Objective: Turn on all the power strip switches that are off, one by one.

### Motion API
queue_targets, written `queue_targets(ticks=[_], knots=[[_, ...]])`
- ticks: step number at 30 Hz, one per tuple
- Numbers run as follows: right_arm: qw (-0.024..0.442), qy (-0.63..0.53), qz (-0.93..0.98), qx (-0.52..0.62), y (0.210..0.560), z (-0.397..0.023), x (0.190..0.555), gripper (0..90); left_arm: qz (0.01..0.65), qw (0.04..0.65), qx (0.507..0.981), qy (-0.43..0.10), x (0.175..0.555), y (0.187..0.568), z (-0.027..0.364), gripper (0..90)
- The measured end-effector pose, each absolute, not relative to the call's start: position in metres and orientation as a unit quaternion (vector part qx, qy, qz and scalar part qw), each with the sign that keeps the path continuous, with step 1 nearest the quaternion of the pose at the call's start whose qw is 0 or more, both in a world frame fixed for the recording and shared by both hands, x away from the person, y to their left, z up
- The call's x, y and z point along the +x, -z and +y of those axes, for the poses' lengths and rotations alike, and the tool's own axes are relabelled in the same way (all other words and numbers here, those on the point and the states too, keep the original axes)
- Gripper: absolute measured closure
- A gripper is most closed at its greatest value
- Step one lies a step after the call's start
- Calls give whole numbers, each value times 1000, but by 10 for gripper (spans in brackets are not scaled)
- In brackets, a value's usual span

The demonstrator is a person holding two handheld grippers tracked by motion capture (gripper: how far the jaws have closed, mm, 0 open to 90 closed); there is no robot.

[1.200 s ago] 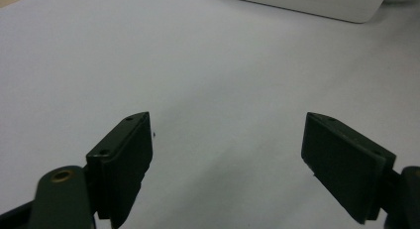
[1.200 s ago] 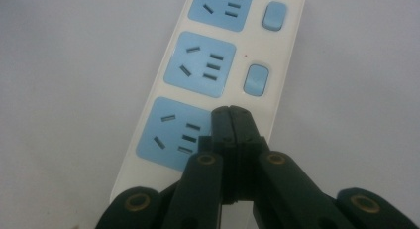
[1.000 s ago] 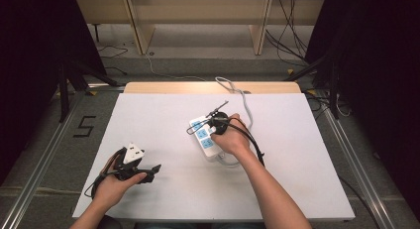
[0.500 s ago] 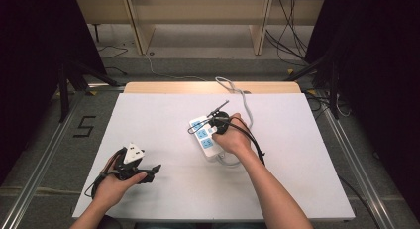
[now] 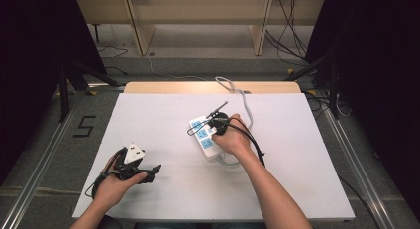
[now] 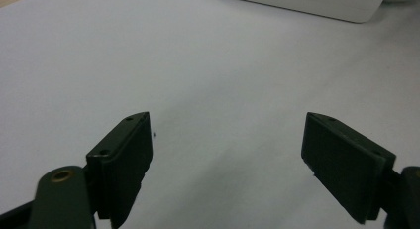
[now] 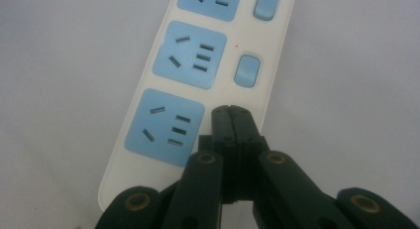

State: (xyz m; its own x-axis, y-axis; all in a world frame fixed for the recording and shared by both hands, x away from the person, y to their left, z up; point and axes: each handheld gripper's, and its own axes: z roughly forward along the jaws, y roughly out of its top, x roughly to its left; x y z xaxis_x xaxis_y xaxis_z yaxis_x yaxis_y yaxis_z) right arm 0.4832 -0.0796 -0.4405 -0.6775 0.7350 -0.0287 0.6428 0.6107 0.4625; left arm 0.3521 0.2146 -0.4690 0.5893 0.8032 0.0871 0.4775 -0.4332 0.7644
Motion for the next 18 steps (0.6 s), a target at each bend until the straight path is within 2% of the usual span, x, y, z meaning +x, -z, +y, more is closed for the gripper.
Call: queue_targets(ticks=[3,12,18], knots=[[93,-224,886,394,441,-84,486,900,392,362,815,-227,352,469,215,198],[118,-237,878,399,428,-86,492,900,393,362,815,-225,353,469,216,198],[117,-238,875,404,423,-88,497,900,393,362,814,-226,353,470,216,198]])
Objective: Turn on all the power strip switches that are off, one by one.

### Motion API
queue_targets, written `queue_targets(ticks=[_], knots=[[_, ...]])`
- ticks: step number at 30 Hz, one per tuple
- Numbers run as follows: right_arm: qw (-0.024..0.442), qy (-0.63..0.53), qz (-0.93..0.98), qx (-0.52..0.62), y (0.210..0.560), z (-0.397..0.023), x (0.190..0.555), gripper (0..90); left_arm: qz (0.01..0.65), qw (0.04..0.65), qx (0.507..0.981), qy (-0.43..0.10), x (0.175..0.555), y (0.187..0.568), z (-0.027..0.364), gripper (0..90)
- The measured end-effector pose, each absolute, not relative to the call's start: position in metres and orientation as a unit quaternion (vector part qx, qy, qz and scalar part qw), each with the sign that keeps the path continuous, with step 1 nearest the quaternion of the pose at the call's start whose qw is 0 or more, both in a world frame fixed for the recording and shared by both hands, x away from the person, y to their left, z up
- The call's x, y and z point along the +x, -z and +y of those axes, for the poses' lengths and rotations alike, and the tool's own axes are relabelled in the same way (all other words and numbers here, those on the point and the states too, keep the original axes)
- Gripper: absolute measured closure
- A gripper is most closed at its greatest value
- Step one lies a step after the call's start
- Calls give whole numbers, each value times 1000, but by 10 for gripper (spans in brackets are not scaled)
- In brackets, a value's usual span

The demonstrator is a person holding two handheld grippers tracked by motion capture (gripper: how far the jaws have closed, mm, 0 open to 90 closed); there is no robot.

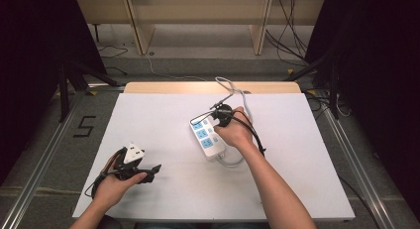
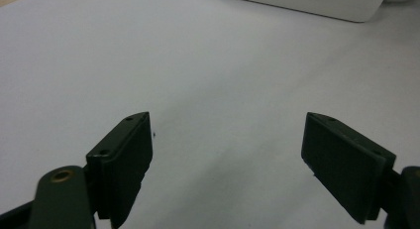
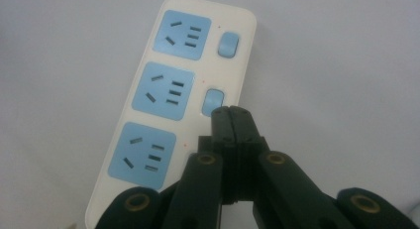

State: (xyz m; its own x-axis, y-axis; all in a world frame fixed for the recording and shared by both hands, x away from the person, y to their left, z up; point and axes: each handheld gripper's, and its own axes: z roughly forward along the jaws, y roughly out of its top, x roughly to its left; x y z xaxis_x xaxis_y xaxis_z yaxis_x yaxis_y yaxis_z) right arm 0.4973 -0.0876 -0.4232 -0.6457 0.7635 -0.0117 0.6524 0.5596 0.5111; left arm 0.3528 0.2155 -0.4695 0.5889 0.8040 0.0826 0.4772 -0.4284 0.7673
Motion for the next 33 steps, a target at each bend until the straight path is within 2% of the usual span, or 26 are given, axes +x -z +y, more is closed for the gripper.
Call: queue_targets(ticks=[33], knots=[[128,-243,873,402,408,-74,520,900,395,362,814,-224,353,470,216,198]])
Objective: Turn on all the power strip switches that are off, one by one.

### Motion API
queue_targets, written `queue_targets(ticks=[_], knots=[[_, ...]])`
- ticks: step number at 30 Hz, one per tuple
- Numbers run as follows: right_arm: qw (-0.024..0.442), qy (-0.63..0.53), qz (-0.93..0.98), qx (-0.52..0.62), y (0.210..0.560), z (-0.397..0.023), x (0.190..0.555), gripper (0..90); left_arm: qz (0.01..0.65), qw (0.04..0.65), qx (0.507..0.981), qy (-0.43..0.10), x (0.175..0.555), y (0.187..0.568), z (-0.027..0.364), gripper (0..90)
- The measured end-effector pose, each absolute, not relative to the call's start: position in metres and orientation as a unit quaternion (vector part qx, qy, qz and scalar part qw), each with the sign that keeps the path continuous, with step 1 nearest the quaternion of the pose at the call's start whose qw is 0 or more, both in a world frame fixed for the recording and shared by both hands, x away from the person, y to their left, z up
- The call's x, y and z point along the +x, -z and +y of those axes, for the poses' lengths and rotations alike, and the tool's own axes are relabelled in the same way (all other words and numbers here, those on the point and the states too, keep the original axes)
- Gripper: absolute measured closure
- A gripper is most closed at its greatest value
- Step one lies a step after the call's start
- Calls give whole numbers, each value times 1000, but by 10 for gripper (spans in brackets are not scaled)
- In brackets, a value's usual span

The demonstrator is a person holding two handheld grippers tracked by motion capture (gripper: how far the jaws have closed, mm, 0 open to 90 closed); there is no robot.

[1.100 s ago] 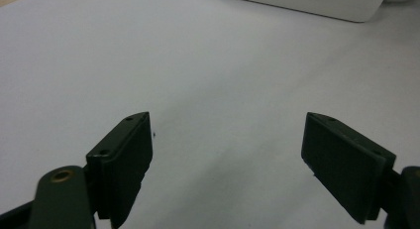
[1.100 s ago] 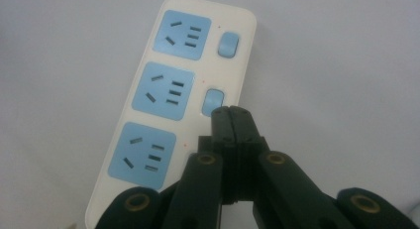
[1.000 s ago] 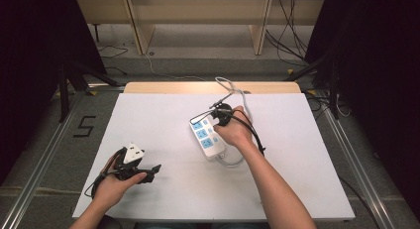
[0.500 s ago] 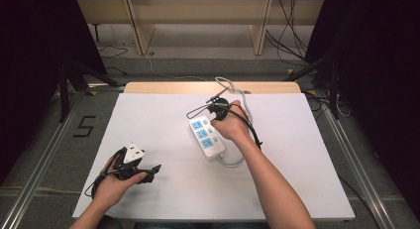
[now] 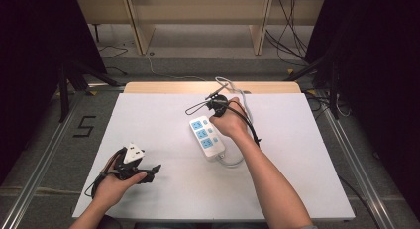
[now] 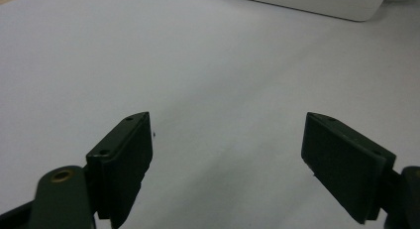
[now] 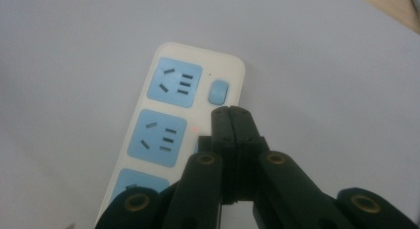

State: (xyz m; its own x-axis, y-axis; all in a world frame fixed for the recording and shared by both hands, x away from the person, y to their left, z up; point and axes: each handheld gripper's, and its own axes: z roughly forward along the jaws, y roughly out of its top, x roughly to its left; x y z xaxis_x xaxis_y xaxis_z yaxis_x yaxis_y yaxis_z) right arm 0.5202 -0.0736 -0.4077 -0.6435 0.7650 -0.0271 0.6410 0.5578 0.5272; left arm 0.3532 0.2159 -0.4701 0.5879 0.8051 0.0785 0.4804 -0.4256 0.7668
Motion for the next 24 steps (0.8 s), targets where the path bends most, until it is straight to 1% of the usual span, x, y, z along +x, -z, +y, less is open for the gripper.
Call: queue_targets(ticks=[24], knots=[[127,-245,872,405,411,-65,534,900,395,362,814,-224,353,470,216,198]])
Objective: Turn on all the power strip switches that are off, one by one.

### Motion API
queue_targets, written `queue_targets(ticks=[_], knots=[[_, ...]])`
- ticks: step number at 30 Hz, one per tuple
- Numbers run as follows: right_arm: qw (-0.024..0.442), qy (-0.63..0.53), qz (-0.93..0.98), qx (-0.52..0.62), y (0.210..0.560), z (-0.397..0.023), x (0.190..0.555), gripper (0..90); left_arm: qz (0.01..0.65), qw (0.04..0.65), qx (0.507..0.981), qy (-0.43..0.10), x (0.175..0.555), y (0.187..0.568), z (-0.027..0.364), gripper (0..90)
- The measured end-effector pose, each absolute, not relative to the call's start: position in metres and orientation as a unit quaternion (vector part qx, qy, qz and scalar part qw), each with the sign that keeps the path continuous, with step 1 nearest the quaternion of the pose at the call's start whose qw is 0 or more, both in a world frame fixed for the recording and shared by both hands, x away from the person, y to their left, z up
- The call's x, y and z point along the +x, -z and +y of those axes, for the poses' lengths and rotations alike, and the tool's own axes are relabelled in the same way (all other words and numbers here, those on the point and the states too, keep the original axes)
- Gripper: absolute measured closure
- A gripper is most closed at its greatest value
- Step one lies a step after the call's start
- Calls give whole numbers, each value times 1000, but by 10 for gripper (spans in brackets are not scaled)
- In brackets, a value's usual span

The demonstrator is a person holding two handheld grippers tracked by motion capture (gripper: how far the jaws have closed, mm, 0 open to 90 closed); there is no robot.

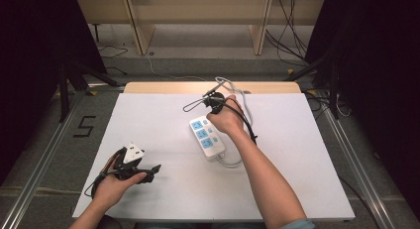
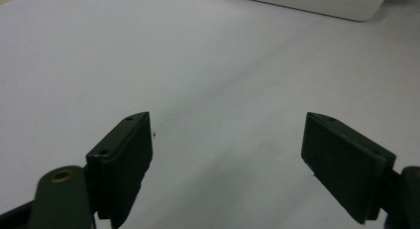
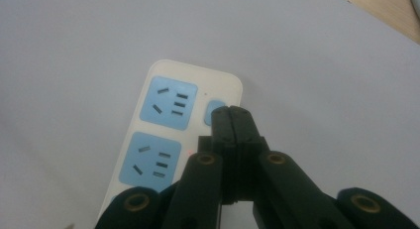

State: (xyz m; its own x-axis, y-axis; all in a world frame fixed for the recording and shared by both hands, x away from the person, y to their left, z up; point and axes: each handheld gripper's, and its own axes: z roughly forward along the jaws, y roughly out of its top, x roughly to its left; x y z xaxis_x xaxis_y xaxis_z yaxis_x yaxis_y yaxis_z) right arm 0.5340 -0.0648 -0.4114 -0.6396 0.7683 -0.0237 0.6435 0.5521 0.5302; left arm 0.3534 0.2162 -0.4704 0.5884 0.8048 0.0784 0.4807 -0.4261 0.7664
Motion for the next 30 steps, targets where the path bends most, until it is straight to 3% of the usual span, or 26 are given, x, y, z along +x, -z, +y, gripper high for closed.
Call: queue_targets(ticks=[30], knots=[[126,-236,872,410,414,-54,548,900,393,363,815,-223,353,470,216,198]])
